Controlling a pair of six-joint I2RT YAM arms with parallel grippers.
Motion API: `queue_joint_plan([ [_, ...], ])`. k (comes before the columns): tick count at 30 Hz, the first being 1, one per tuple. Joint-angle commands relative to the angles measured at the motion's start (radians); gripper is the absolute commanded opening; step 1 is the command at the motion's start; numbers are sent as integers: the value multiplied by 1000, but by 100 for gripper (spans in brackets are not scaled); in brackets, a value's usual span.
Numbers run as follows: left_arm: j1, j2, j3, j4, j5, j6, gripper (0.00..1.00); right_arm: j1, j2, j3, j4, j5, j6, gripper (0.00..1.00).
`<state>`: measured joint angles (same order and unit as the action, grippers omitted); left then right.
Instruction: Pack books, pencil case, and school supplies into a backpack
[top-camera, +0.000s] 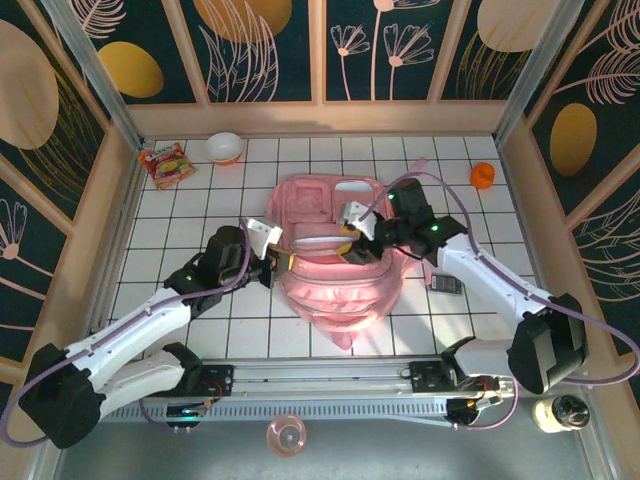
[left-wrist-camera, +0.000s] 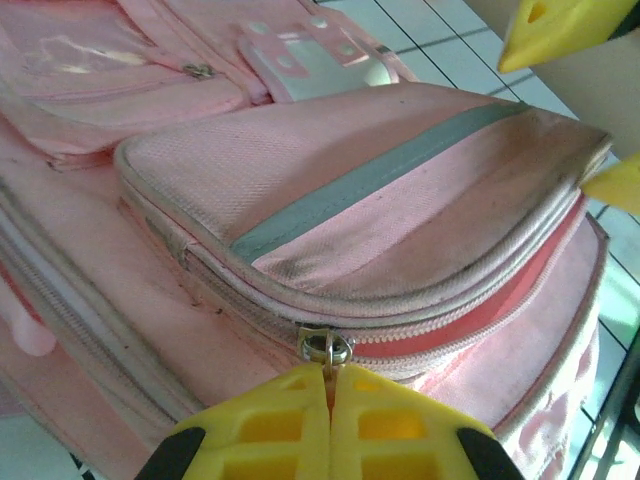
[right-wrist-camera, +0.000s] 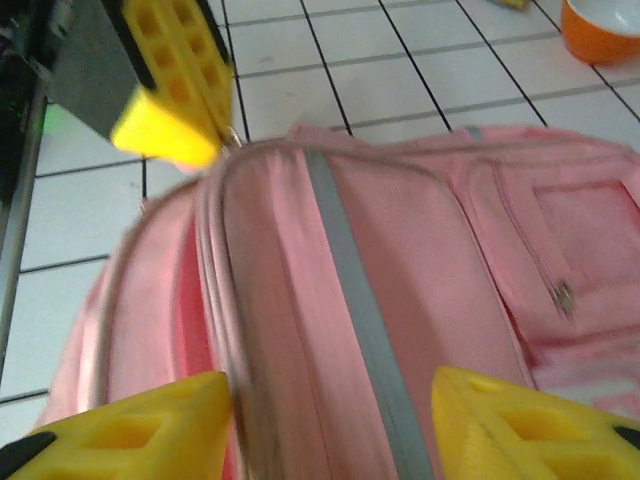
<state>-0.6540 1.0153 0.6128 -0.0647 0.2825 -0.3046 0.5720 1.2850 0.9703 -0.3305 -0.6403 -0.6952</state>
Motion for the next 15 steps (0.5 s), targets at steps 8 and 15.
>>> queue_joint_plan([
  [8, 2, 20, 50, 62, 136, 77, 0, 105, 79, 37, 88, 96, 38, 60],
  [15, 2, 29, 49, 71, 42, 32, 0, 130, 112, 79, 19, -56, 23, 65],
])
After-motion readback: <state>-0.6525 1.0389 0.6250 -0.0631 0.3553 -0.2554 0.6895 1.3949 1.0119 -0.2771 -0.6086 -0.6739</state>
